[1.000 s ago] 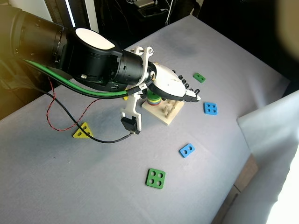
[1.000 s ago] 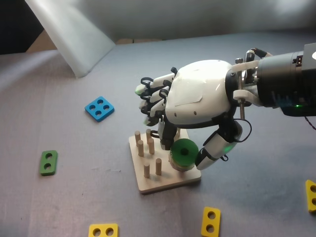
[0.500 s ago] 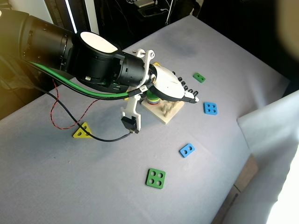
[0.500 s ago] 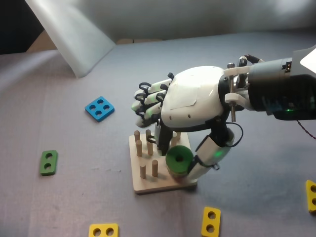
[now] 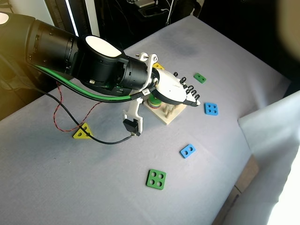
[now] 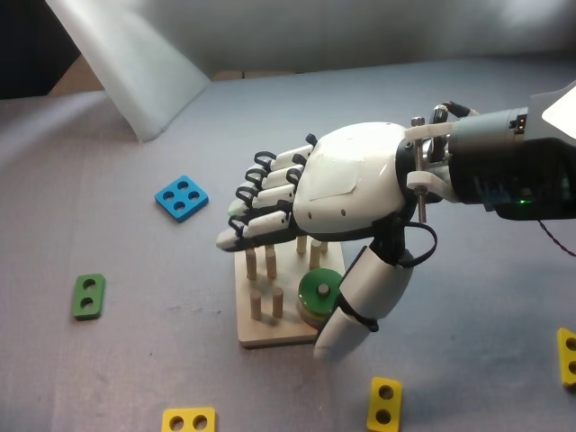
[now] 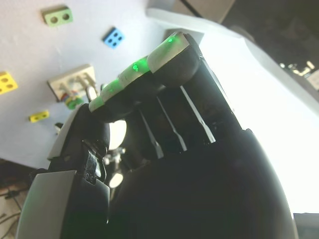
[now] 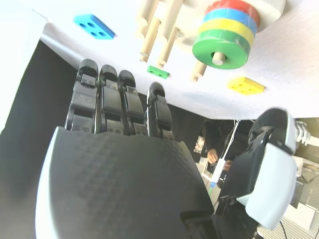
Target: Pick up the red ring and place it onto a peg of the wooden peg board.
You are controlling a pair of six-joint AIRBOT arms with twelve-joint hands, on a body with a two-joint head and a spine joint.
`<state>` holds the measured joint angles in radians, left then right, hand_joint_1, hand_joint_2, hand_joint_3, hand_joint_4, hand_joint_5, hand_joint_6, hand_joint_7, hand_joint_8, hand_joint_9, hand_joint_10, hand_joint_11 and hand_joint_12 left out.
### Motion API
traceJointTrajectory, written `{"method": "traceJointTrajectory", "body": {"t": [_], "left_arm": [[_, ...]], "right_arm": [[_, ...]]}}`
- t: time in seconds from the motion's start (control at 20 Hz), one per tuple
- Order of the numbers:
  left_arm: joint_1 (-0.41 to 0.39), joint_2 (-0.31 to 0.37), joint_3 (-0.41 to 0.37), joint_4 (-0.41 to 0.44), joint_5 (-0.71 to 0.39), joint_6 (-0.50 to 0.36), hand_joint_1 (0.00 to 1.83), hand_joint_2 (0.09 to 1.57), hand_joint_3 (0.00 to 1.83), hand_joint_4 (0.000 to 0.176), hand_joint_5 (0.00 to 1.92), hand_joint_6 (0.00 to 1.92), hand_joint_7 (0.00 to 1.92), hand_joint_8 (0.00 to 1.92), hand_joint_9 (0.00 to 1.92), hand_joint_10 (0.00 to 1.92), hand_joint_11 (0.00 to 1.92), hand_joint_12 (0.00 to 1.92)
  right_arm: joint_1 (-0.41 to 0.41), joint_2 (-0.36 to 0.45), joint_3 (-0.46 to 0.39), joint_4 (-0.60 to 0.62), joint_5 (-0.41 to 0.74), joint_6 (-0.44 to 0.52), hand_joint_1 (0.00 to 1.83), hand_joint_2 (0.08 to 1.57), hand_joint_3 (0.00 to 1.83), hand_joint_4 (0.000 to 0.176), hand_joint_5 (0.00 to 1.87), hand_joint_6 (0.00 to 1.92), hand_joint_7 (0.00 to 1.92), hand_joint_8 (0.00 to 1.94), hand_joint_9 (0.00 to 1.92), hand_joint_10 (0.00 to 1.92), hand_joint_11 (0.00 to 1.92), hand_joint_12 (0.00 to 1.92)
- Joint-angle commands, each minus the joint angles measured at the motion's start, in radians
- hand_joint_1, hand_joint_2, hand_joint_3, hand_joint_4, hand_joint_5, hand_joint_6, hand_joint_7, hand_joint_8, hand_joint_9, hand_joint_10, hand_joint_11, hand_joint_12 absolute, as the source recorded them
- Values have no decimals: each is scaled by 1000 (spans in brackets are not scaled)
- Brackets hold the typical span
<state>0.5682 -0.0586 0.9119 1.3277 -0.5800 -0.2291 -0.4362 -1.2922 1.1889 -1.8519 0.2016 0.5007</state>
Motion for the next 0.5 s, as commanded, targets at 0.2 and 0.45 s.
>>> {"method": "traceJointTrajectory", "body": {"t": [0.2, 0.45], "left_arm": [[-9, 10, 1, -44, -4, 7, 490, 1571, 67, 0, 907, 1921, 1028, 1921, 1069, 1921, 1149, 1921], [-13, 18, -2, -42, -22, 6, 498, 1571, 46, 0, 921, 1921, 1037, 1921, 1065, 1921, 1148, 1921]], "right_arm": [[32, 36, 2, 21, 15, 43, 4, 798, 14, 0, 0, 0, 0, 0, 0, 0, 0, 0], [91, 132, -18, 20, 72, 75, 11, 952, 7, 0, 62, 16, 73, 23, 79, 3, 5, 276]]}}
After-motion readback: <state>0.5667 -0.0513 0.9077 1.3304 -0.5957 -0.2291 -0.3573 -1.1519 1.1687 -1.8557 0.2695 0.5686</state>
